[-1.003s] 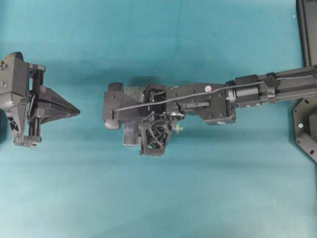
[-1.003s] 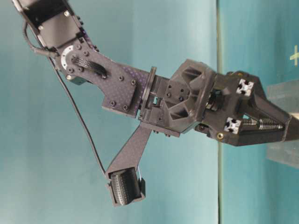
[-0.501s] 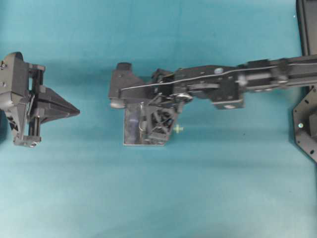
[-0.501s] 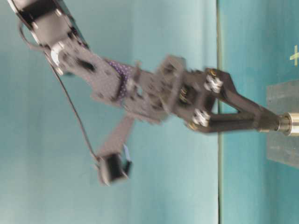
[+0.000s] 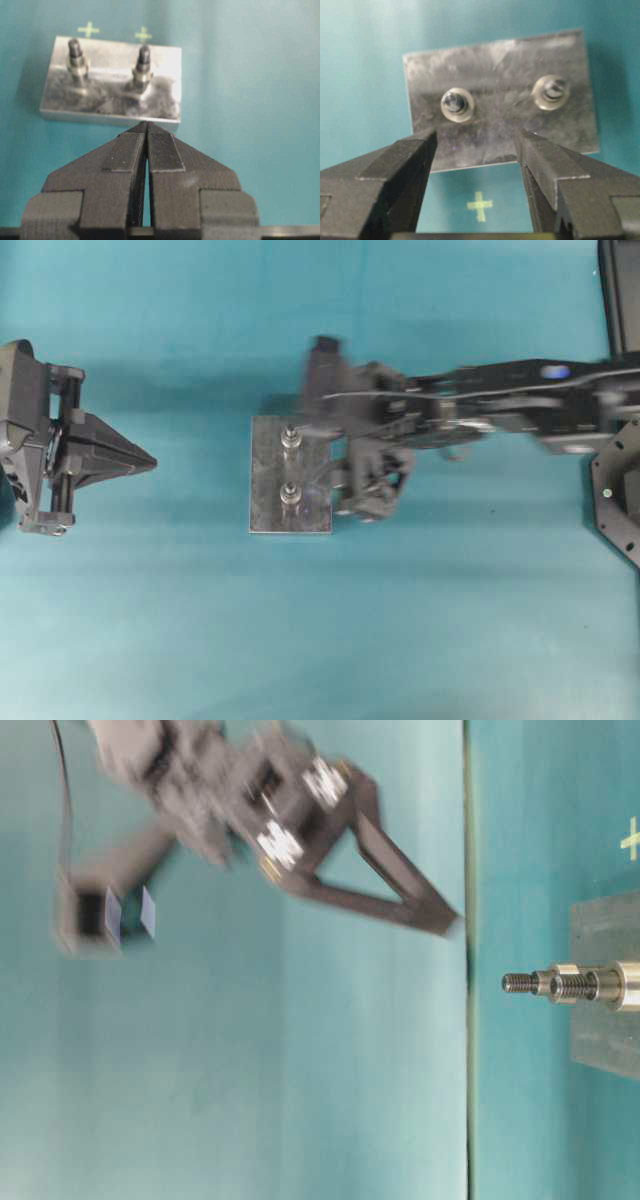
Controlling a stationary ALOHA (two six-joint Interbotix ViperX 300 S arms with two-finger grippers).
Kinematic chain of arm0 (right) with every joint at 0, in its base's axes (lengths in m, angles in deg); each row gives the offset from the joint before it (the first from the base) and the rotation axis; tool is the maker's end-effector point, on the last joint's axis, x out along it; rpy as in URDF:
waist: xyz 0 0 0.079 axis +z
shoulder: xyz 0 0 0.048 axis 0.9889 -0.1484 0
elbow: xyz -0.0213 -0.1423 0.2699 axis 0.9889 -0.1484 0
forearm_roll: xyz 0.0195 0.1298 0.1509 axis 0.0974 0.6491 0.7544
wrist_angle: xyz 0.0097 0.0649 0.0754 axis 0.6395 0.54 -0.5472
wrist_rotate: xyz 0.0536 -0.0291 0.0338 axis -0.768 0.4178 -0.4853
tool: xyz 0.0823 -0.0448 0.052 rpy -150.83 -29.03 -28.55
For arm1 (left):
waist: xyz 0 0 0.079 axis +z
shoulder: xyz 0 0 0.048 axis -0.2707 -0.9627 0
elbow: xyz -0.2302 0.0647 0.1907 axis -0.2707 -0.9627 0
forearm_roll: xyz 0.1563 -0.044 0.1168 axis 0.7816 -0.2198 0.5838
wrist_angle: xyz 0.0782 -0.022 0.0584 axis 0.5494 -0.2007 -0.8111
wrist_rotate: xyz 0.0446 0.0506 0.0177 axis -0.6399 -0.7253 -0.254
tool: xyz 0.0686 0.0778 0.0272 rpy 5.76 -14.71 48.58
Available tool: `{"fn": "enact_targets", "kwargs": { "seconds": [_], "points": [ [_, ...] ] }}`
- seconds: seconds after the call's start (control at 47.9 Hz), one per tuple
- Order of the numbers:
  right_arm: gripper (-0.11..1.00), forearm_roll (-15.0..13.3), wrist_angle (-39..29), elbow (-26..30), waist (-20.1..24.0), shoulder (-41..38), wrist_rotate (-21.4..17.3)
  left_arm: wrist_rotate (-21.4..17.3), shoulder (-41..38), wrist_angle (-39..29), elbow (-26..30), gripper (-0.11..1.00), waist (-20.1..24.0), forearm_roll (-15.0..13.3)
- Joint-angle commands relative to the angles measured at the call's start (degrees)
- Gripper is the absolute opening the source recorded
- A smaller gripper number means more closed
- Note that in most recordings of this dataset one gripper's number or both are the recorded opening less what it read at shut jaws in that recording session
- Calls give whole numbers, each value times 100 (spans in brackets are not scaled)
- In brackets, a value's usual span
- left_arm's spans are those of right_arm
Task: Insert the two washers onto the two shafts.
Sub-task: 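Open the right gripper and lift it away from the plate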
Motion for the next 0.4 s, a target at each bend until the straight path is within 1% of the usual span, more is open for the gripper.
{"fn": "enact_targets", "kwargs": {
  "seconds": [0.0,0.376],
  "points": [
    [66,9,316,-211,0,378,-9,-9,79,97,53,0,-9,18],
    [66,18,1485,-1301,-9,1274,-9,0,475,158,-97,0,-9,18]
  ]
}}
